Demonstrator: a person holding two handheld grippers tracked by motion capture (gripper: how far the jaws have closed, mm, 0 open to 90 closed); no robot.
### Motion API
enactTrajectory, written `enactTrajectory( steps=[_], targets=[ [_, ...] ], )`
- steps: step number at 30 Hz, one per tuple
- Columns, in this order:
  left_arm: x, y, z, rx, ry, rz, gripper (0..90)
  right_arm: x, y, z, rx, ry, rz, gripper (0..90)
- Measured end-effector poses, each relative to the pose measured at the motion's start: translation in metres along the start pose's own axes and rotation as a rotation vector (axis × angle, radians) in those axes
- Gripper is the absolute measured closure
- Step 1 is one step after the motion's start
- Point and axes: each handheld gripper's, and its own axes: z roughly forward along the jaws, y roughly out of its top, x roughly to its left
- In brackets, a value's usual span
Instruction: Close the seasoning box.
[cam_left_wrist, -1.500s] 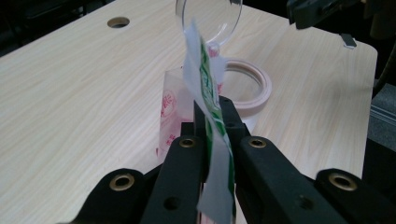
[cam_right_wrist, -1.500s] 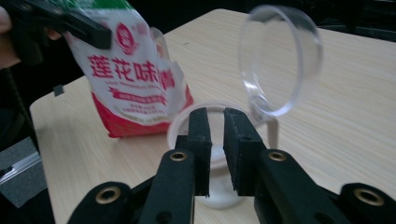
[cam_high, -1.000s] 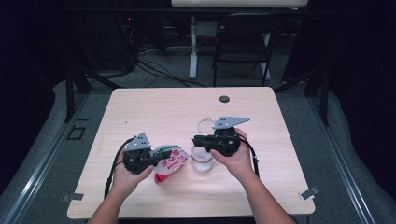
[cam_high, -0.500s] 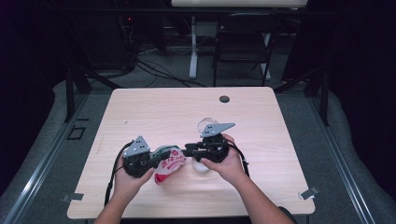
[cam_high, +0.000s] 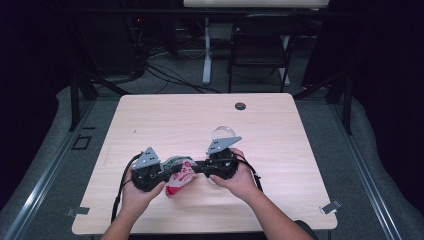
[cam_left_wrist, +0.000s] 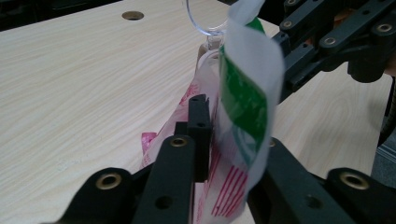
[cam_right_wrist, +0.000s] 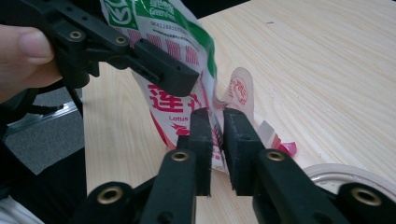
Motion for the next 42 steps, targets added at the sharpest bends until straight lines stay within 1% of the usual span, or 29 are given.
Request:
enactTrajectory(
  steps=[1,3,4,5,6,7,9,11,13,14,15,17,21,23,25,26,27,28,29,31,34,37,42],
  targets=[
    [0.000,-0.001,0.000,0.003,0.006,0.000,80.6,0.000,0.000,0.001,0.001,-0.002,-0.001,84.0],
    [0.001,-0.004,-0.001,-0.003,0.004,-0.012,76.8,-0.001,0.000,0.001,-0.007,0.002,0.008,86.3],
    [0.002,-0.005,-0.001,-0.010,0.006,-0.021,73.7,-0.002,0.000,0.002,-0.005,0.007,0.009,87.2],
    [0.003,-0.007,-0.001,-0.020,0.016,-0.026,68.8,-0.002,0.000,0.002,-0.012,0.009,0.015,87.9],
    [0.004,-0.009,-0.002,-0.028,0.025,-0.037,63.8,-0.003,0.001,0.002,-0.007,0.010,0.010,88.2],
    [0.006,-0.012,-0.002,-0.035,0.023,-0.061,61.7,-0.004,0.001,0.003,-0.006,0.014,0.009,88.4],
    [0.009,-0.018,-0.003,-0.041,0.025,-0.090,56.5,-0.004,0.002,0.004,-0.009,0.017,0.012,88.5],
    [0.013,-0.023,-0.001,-0.036,0.039,-0.103,48.4,-0.005,0.004,0.004,-0.004,0.021,0.005,88.5],
    [0.014,-0.028,-0.001,-0.033,0.043,-0.115,46.0,-0.006,0.005,0.006,-0.009,0.027,0.007,88.4],
    [0.015,-0.030,0.000,-0.034,0.039,-0.122,45.0,-0.007,0.006,0.006,-0.010,0.031,0.006,88.3],
    [0.016,-0.032,0.001,-0.038,0.036,-0.139,44.4,-0.007,0.006,0.007,-0.012,0.032,0.008,88.2],
    [0.018,-0.037,0.003,-0.031,0.025,-0.163,42.6,-0.008,0.007,0.008,-0.008,0.037,0.004,87.9],
    [0.025,-0.048,0.009,-0.031,-0.021,-0.229,40.5,-0.009,0.008,0.010,-0.016,0.048,0.009,87.2],
    [0.027,-0.053,0.012,-0.025,-0.037,-0.250,38.4,-0.009,0.009,0.011,-0.016,0.049,0.012,87.0],
    [0.028,-0.056,0.014,-0.006,-0.038,-0.244,37.4,-0.010,0.009,0.012,-0.014,0.053,0.009,86.8],
    [0.029,-0.057,0.015,-0.005,-0.037,-0.244,37.0,-0.010,0.009,0.012,-0.010,0.053,0.006,86.7],
    [0.029,-0.058,0.017,0.008,-0.038,-0.245,36.6,-0.010,0.009,0.012,-0.004,0.052,-0.002,86.6],
    [0.029,-0.059,0.019,0.014,-0.036,-0.249,36.6,-0.010,0.009,0.013,-0.012,0.051,0.006,86.4],
    [0.029,-0.060,0.020,0.019,-0.033,-0.243,36.3,-0.010,0.009,0.013,-0.009,0.052,0.008,86.4],
    [0.029,-0.061,0.024,0.035,-0.036,-0.250,36.2,-0.010,0.009,0.012,-0.006,0.051,0.005,86.1],
    [0.027,-0.063,0.028,0.055,-0.024,-0.235,36.2,-0.010,0.009,0.013,-0.007,0.047,0.000,85.8],
    [0.027,-0.065,0.032,0.069,-0.010,-0.219,35.3,-0.009,0.009,0.014,-0.006,0.045,0.001,85.3],
    [0.028,-0.068,0.037,0.073,0.008,-0.210,32.5,-0.009,0.008,0.014,-0.005,0.044,0.000,84.7]
  ],
)
